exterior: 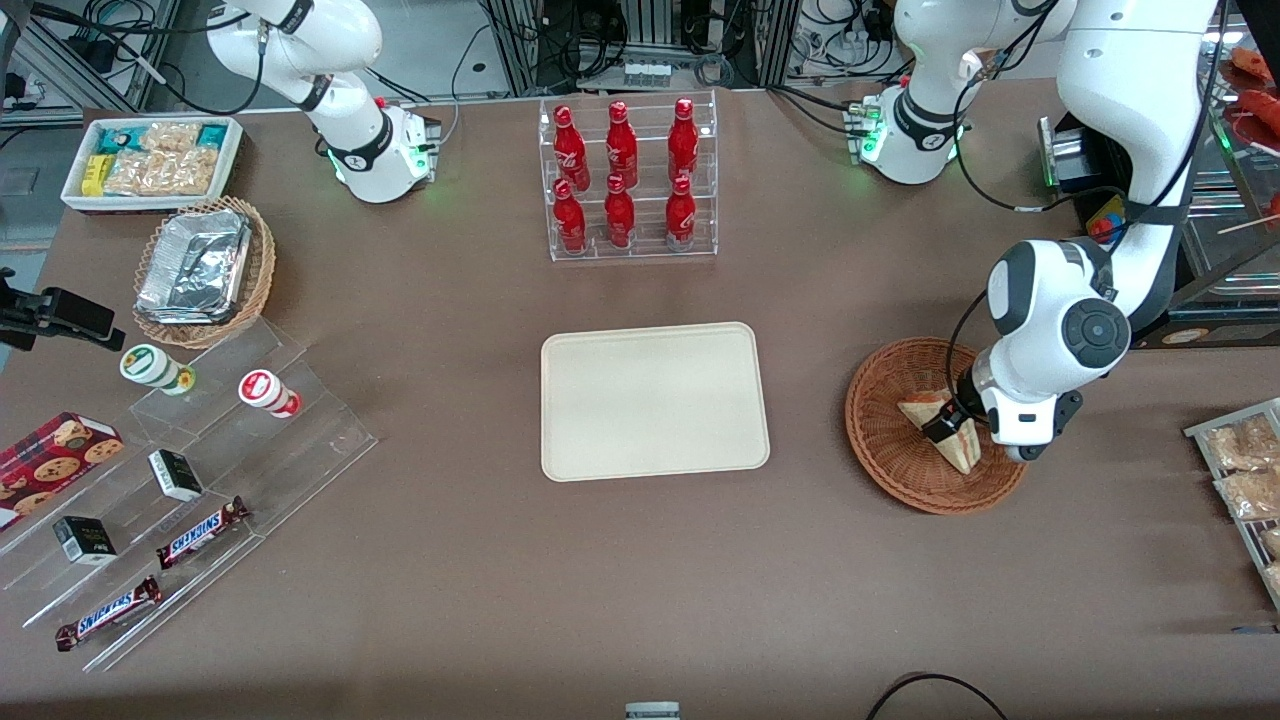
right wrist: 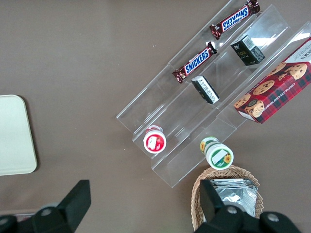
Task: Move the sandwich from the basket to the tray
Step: 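Lower the left gripper and close it on the wrapped sandwich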
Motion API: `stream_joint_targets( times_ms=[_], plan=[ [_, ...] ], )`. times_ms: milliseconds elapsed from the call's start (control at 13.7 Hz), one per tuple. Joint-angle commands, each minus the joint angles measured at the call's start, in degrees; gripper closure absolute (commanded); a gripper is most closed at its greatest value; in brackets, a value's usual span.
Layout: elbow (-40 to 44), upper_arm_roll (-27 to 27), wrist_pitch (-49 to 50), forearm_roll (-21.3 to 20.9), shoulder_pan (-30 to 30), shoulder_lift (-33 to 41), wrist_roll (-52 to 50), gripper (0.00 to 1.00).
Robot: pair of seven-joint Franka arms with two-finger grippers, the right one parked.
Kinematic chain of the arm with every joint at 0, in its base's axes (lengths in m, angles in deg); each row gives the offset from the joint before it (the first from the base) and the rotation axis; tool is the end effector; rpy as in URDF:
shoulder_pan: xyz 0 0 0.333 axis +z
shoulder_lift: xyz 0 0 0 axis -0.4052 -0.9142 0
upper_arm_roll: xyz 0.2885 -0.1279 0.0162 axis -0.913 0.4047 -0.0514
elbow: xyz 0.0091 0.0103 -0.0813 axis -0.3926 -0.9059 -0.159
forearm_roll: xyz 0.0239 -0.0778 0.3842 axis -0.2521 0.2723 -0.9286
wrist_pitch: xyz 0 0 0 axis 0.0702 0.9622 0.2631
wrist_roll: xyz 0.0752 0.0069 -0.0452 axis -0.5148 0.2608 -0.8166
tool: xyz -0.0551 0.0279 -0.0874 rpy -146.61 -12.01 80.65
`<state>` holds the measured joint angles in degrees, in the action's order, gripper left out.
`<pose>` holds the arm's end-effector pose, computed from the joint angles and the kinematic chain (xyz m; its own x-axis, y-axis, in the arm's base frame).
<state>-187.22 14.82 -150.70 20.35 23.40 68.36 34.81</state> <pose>0.5708 -0.0612 0.2588 0.7200 0.6894 -0.0792 0.6893 -0.7237 -0.0331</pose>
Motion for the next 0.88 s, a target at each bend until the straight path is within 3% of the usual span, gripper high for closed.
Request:
stream_joint_targets(
  times_ms=[0,73,146,220,512,805],
  plan=[
    [0.8,-0.3,-0.4,0.3,-0.5,-1.3,-0.8,0.03],
    [0.7,-0.2,0.1,0.2,-0.5,-1.3,-0.6,0.44],
    [0.5,-0.3,0.6,-0.1,-0.5,-1.1,0.2,0.92],
    [0.6,-0.3,1.5,-0.4,-0.5,-0.8,2.3,1.0],
    [1.8,-0.3,7.6,-0.4,-0.5,2.9,6.4,1.0],
    [9.3,0.8,17.8,-0.5,-4.0,3.1,7.2,1.0]
  ],
)
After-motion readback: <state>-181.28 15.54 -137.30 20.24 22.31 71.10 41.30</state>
